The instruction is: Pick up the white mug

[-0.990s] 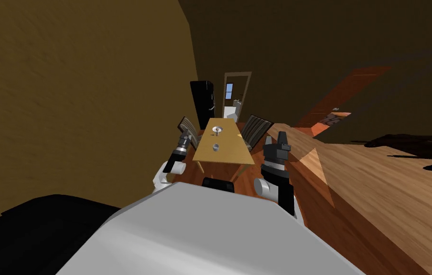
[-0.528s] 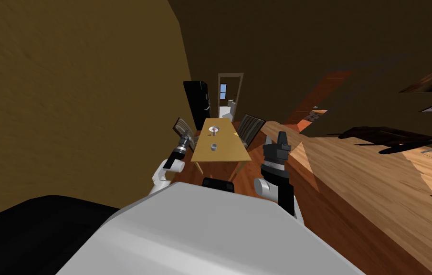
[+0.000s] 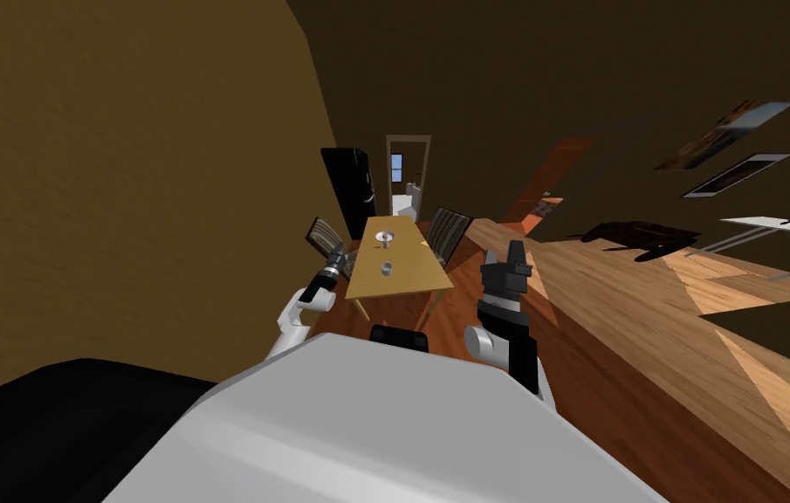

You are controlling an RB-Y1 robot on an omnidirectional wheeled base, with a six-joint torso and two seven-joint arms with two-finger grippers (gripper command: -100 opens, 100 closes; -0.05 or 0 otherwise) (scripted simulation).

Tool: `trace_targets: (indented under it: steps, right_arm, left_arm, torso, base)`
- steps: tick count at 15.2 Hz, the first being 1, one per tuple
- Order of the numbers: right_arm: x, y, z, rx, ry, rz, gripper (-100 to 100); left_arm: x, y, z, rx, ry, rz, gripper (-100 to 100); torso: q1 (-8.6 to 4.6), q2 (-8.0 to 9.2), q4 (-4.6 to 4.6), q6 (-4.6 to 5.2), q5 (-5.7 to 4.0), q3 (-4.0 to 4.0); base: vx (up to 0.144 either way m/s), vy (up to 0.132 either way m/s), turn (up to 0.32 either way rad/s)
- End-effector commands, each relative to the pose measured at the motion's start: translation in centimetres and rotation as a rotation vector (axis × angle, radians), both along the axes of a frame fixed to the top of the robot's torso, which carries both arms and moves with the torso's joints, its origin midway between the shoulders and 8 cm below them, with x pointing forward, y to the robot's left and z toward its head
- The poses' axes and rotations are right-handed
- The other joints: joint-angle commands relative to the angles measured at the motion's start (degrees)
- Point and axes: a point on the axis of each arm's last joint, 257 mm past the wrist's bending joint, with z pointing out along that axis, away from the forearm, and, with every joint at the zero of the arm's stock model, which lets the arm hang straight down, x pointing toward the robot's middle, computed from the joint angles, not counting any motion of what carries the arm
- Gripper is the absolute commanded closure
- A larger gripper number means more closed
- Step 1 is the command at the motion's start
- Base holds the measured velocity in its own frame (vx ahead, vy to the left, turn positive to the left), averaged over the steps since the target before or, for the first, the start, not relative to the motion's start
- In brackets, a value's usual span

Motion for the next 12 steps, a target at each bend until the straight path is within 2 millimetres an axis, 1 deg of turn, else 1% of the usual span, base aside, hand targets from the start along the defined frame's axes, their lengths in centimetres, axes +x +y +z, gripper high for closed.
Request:
trace_targets:
  steps: [1,2,3,4,5,6,7,8,9,10,11,12]
  right_arm:
    - [0.0,0.0,0.0,0.000,0.000,0.000,0]
    - [0.0,0.0,0.0,0.000,0.000,0.000,0]
    - [0.0,0.0,0.0,0.000,0.000,0.000,0]
    - [0.0,0.0,0.0,0.000,0.000,0.000,0]
    - [0.0,0.0,0.0,0.000,0.000,0.000,0]
    - [0.0,0.0,0.0,0.000,0.000,0.000,0]
    - [0.0,0.0,0.0,0.000,0.000,0.000,0]
    - [0.0,0.0,0.0,0.000,0.000,0.000,0]
    - [0.0,0.0,0.0,0.000,0.000,0.000,0]
    - [0.0,0.0,0.0,0.000,0.000,0.000,0]
    - [0.0,0.0,0.0,0.000,0.000,0.000,0]
    - [0.0,0.0,0.0,0.000,0.000,0.000,0]
  left_arm:
    - [0.4,1.0,-1.6,-0.012,0.056,0.021,-100]
    - [0.4,1.0,-1.8,-0.013,0.061,0.022,-100]
    - [0.8,2.4,-2.9,-0.026,0.098,0.043,-100]
    - [0.8,2.5,-3.3,-0.028,0.117,0.049,-100]
    - [0.7,2.6,-3.6,-0.029,0.128,0.052,-100]
    - [1.0,3.9,-4.6,-0.043,0.161,0.075,-100]
    - [1.0,4.1,-5.2,-0.045,0.181,0.081,-100]
    - [0.9,4.2,-5.5,-0.047,0.196,0.086,-100]
    - [1.1,5.6,-6.6,-0.063,0.231,0.112,-100]
    - [1.0,5.7,-7.1,-0.065,0.250,0.118,-100]
    - [0.9,5.8,-7.5,-0.067,0.264,0.122,-100]
    - [1.1,7.2,-8.4,-0.084,0.292,0.149,-100]
  torso:
    - [0.00,0.00,0.00,0.00,0.00,0.00]
    - [0.01,0.00,0.00,0.01,0.01,0.00]
    - [0.01,-0.01,0.00,-0.03,0.01,0.00]
    - [0.02,0.00,0.00,0.01,0.00,0.00]
    - [0.04,0.01,0.00,0.00,0.01,0.01]
    - [0.02,0.00,0.00,-0.04,0.01,0.00]
    - [0.01,-0.01,0.00,0.02,0.01,-0.01]
    - [0.03,-0.02,0.00,0.01,0.01,-0.01]
    - [0.02,-0.03,-0.01,-0.05,0.01,-0.01]
    - [0.00,-0.02,-0.01,0.01,0.01,-0.01]
    - [0.00,-0.03,-0.01,-0.01,0.01,-0.02]
    - [-0.02,-0.04,-0.01,-0.04,0.00,-0.02]
  base:
    - [-0.023,0.032,-0.293]
    - [-0.018,0.029,-0.147]
    - [-0.025,0.031,-0.275]
    - [-0.029,0.036,-0.269]
    - [-0.020,0.029,-0.100]
    - [-0.017,0.028,-0.292]
    - [-0.018,0.034,-0.321]
    - [-0.015,0.028,-0.099]
    - [-0.019,0.017,-0.248]
    - [-0.020,0.020,-0.258]
    - [-0.014,0.018,-0.093]
    - [-0.015,0.015,-0.248]
